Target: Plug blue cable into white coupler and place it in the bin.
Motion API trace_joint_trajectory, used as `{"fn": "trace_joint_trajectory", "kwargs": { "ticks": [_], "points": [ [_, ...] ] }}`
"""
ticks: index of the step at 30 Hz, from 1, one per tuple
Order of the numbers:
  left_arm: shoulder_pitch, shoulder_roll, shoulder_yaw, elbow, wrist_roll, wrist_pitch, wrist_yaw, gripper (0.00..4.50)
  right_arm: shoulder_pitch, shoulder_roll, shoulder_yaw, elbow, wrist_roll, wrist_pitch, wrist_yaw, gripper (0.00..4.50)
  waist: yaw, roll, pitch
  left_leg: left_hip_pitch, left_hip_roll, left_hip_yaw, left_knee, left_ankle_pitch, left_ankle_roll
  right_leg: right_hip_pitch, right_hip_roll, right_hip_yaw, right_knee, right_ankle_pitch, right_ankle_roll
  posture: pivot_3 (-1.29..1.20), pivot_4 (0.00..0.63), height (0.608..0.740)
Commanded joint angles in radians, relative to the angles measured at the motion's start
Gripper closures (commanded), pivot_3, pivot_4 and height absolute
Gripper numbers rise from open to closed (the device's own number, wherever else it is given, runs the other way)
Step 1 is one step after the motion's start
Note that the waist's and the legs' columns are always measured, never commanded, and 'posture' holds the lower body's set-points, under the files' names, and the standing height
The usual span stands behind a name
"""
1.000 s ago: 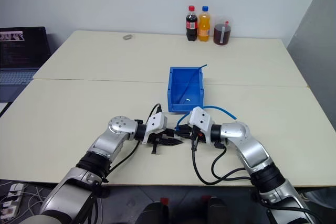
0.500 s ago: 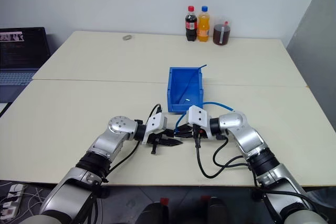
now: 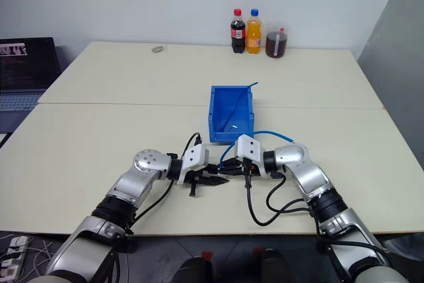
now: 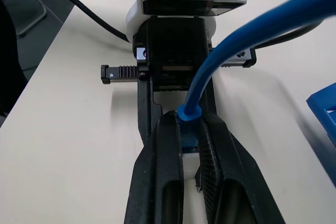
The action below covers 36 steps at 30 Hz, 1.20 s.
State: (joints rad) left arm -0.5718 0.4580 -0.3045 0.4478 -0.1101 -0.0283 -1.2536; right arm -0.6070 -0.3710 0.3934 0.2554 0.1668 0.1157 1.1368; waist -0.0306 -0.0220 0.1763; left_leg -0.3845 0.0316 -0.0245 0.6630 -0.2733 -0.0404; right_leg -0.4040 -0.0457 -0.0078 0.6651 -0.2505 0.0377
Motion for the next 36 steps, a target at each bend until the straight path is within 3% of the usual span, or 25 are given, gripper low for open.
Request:
{"fn": "trace_joint_trajectory", "kwargs": {
  "ticks": [1, 6, 11, 15, 18, 24, 30, 36],
  "points": [
    [-0.001, 0.020, 0.060, -0.070, -0.044, 0.033, 0.005, 2.96, 0.031, 0.008, -0.010, 0.000, 0.000, 0.119, -0.027, 4.34, -0.001, 0.000, 0.000, 0.000, 0.000, 0.000, 0.000, 0.000, 0.000, 0.000, 0.000, 0.000, 0.000, 0.000, 0.000, 0.00, 0.150, 0.740],
    [0.043, 0.076, 0.127, -0.218, -0.104, 0.148, 0.016, 2.07, 0.026, 0.015, -0.106, -0.198, 0.114, 0.331, -0.083, 4.34, 0.000, 0.000, 0.000, 0.000, 0.000, -0.001, 0.000, 0.000, 0.000, 0.000, 0.000, 0.000, 0.001, 0.000, 0.000, 0.00, 0.150, 0.740],
    [0.109, 0.144, 0.224, -0.453, -0.205, 0.352, 0.079, 0.98, -0.112, 0.068, -0.296, -0.276, 0.310, 0.695, -0.235, 4.34, -0.001, 0.002, 0.002, -0.002, 0.001, -0.001, 0.000, 0.000, 0.000, -0.002, 0.000, 0.000, 0.001, 0.000, 0.000, 0.00, 0.150, 0.740],
    [0.146, 0.142, 0.306, -0.591, -0.257, 0.473, 0.205, 0.10, -0.295, 0.132, -0.444, -0.107, 0.401, 0.866, -0.357, 4.34, 0.001, 0.002, 0.003, -0.002, 0.001, -0.001, 0.000, 0.000, 0.000, -0.002, 0.000, 0.000, 0.001, 0.000, 0.000, 0.00, 0.150, 0.740],
    [0.173, 0.131, 0.345, -0.671, -0.281, 0.541, 0.294, 0.05, -0.422, 0.158, -0.500, 0.103, 0.388, 0.855, -0.411, 4.34, 0.002, 0.002, 0.003, -0.002, 0.001, -0.001, -0.001, 0.000, 0.000, -0.002, 0.000, -0.001, 0.000, 0.000, 0.000, 0.00, 0.150, 0.740],
    [0.243, 0.080, 0.365, -0.778, -0.298, 0.600, 0.430, 0.05, -0.622, 0.167, -0.481, 0.594, 0.251, 0.634, -0.421, 4.34, 0.000, 0.002, 0.003, -0.003, 0.000, 0.001, -0.001, 0.000, 0.000, -0.002, -0.001, 0.001, -0.001, 0.000, 0.000, 0.00, 0.150, 0.740],
    [0.291, 0.079, 0.381, -0.851, -0.324, 0.645, 0.491, 0.00, -0.736, 0.175, -0.481, 0.847, 0.167, 0.500, -0.407, 2.95, -0.001, 0.002, 0.003, -0.009, 0.000, 0.001, -0.002, 0.000, 0.000, -0.008, -0.001, 0.000, -0.001, 0.000, -0.001, 0.00, 0.150, 0.740],
    [0.293, 0.081, 0.378, -0.857, -0.333, 0.653, 0.531, 0.00, -0.764, 0.167, -0.481, 0.894, 0.121, 0.449, -0.354, 1.56, -0.001, 0.002, 0.003, -0.010, 0.000, 0.001, -0.001, 0.000, 0.000, -0.008, -0.001, 0.000, -0.001, 0.000, -0.001, 0.00, 0.150, 0.740]
  ]
}}
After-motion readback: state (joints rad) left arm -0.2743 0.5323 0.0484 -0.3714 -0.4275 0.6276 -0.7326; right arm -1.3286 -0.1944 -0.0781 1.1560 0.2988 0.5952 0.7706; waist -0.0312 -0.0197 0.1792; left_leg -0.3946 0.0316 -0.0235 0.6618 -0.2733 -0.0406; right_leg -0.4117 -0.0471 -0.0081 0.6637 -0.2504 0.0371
